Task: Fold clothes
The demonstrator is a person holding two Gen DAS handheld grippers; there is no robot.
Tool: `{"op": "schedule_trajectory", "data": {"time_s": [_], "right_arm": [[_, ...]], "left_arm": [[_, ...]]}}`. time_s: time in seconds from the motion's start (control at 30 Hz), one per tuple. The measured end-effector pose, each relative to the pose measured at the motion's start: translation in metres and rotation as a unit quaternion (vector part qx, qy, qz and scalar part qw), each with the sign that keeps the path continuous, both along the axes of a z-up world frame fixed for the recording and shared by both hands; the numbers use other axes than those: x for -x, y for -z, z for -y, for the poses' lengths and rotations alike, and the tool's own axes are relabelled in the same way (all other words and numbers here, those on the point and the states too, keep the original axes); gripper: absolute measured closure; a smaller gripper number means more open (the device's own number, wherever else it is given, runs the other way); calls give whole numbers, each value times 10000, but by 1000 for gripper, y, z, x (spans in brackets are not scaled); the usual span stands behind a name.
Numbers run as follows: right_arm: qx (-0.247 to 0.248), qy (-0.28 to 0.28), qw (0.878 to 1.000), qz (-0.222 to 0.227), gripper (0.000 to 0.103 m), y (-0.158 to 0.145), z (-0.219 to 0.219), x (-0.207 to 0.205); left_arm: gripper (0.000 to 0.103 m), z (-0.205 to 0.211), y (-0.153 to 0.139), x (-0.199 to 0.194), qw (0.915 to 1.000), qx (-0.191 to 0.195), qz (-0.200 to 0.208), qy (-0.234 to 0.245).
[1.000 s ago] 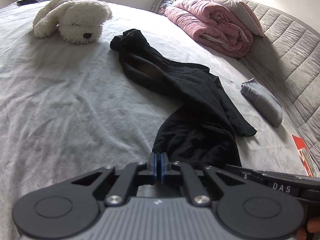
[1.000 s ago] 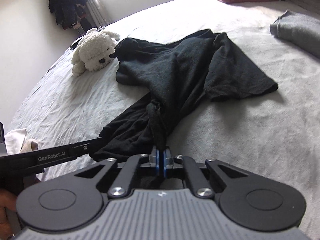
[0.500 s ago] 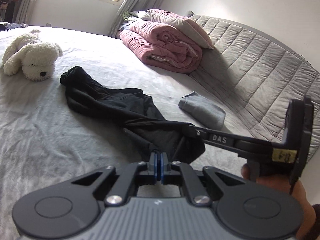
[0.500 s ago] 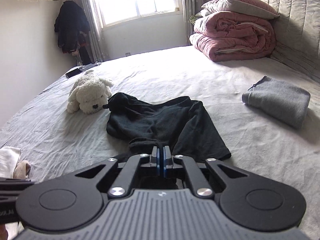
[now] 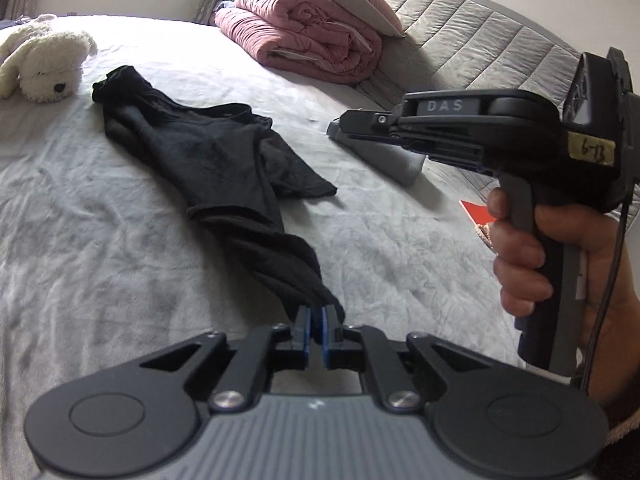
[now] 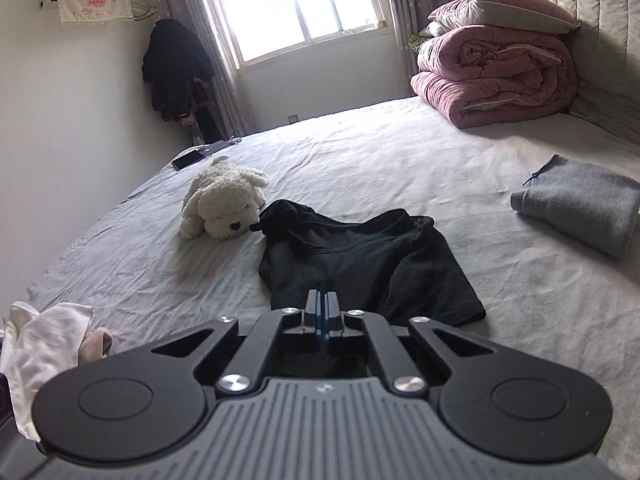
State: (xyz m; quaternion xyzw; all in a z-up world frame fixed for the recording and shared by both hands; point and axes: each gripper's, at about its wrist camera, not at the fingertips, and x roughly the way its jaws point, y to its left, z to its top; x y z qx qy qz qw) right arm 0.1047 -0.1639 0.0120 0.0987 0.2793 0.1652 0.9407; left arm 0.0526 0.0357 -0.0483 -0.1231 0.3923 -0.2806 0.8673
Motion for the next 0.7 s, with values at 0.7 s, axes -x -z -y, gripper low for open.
{"op": "schedule_trajectory", "data": {"time_s": [0.7], "right_arm": [[1299,-1615,9780,-226,61,46,-58,9]], "left_arm": [[67,-61,22,-63,9906,127,-306,-1328]]}}
